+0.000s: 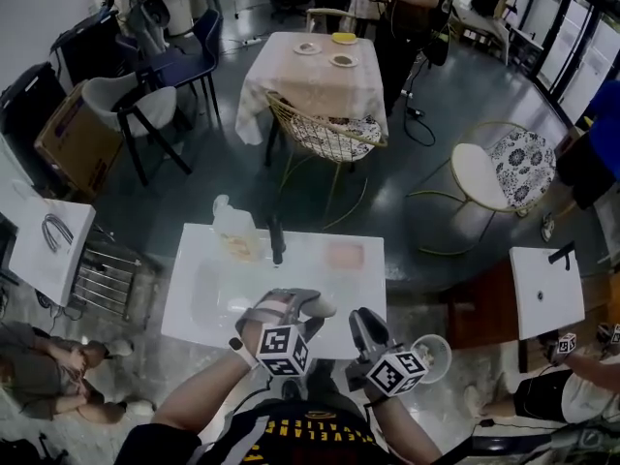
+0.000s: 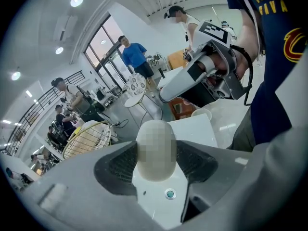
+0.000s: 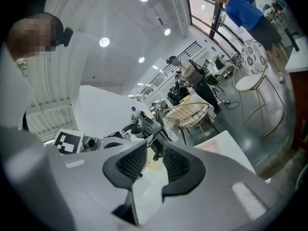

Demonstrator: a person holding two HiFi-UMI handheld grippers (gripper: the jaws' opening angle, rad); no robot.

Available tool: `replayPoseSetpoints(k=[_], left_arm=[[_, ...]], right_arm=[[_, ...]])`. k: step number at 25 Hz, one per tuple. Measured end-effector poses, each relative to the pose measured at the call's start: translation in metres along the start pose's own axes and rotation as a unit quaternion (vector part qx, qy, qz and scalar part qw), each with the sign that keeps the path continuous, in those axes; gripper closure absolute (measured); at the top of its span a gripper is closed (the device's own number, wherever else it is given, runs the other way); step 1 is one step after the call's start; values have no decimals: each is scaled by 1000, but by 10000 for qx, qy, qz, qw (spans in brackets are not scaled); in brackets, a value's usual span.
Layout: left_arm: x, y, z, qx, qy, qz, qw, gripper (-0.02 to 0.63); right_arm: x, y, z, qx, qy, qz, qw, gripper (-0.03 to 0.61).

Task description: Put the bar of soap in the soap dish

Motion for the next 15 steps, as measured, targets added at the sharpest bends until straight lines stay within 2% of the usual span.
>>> replayPoseSetpoints(k=[8, 15], left_arm=[[-42, 8, -56, -120, -39, 35, 9999, 359], [-62, 10, -97, -196, -233, 111, 9995, 359]], right_arm=[[46, 34, -30, 68, -65, -58, 9999, 477], [79, 48, -44, 8, -198, -181, 9996, 479]])
Point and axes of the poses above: the fingertips, and each gripper's own axes: z backward along the fingers, x to its right, y out of its top, the point moved 3 cm from there along z, backward along the fingers, and after that the axes turned 3 degrees about -z, right-handed, at the moved point
